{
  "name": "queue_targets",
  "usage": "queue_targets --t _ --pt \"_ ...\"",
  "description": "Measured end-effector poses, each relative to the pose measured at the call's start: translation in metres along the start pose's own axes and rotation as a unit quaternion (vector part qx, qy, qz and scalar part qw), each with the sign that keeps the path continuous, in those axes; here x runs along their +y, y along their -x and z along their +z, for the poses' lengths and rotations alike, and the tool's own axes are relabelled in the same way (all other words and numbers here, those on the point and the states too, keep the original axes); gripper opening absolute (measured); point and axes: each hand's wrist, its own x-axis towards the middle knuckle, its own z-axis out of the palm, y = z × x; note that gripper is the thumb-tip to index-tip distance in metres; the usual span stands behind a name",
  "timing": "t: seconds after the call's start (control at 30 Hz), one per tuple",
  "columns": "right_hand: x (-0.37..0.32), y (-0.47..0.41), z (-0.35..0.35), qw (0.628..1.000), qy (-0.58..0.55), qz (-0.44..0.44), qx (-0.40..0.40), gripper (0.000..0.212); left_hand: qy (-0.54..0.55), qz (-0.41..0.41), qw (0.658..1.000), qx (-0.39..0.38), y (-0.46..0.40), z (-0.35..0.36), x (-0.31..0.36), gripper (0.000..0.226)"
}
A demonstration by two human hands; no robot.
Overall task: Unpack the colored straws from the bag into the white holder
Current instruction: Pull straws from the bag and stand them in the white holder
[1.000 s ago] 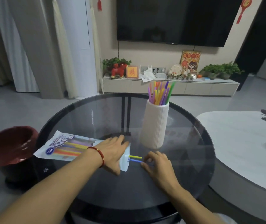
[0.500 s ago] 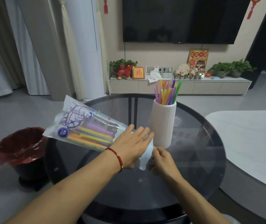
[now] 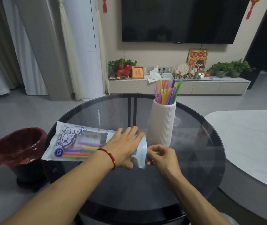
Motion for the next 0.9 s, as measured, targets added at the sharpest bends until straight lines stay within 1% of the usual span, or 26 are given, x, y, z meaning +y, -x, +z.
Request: queue_targets --t 0.1,0.23,0.3,0.37,0.47,0.5,0.53,0.6,0.67,0.7,0.77,0.8,0.83,0.9 --pt "-0.006 -0.004 -0.015 0.999 -0.026 -0.016 0.022 0.009 0.036 -0.023 0.998 -0.041 0.002 0.008 -0.009 0.119" --pt "-0.016 -0.004 -0.044 0.986 -0.159 0.001 0.054 0.005 0.085 -0.056 0.99 -0.096 0.004 0.017 -0.024 0.123" --pt "-0.02 -0.002 -0.06 0.978 -0.196 -0.017 0.076 0.006 0.103 -0.068 0.985 -0.125 0.003 0.018 -0.026 0.126" --pt "-0.026 0.003 -0.076 0.977 -0.169 -0.066 0.108 0.006 0.115 -0.078 0.98 -0.141 0.002 0.019 -0.027 0.125" --pt "-0.038 0.014 -0.095 0.975 -0.071 -0.155 0.142 0.004 0.143 -0.078 0.97 -0.18 0.001 0.017 -0.023 0.129" --pt "-0.042 0.018 -0.1 0.973 -0.038 -0.179 0.141 0.003 0.167 -0.067 0.967 -0.18 0.001 0.015 -0.019 0.129" --pt "-0.048 0.021 -0.105 0.971 -0.01 -0.199 0.135 0.003 0.203 -0.052 0.965 -0.16 0.0 0.013 -0.014 0.127" --pt "-0.061 0.029 -0.113 0.966 0.025 -0.234 0.111 0.009 0.292 -0.026 0.952 -0.086 -0.004 0.007 0.001 0.116" --pt "-0.074 0.036 -0.12 0.959 0.032 -0.266 0.093 0.009 0.338 -0.012 0.941 -0.021 -0.01 0.004 0.017 0.095" --pt "-0.078 0.038 -0.122 0.957 0.022 -0.275 0.088 0.009 0.346 -0.01 0.938 0.009 -0.014 0.003 0.024 0.075" --pt "-0.084 0.04 -0.124 0.957 -0.007 -0.276 0.09 0.009 0.35 -0.022 0.935 0.058 -0.019 0.001 0.035 0.028" --pt "-0.085 0.039 -0.124 0.958 -0.031 -0.27 0.094 0.009 0.346 -0.029 0.935 0.073 -0.022 0.0 0.038 0.014" --pt "-0.084 0.037 -0.123 0.96 -0.072 -0.254 0.093 0.01 0.338 -0.032 0.937 0.085 -0.022 -0.002 0.04 0.007" --pt "-0.082 0.033 -0.116 0.962 -0.183 -0.197 0.055 0.021 0.325 -0.032 0.939 0.104 -0.022 -0.006 0.041 0.012"
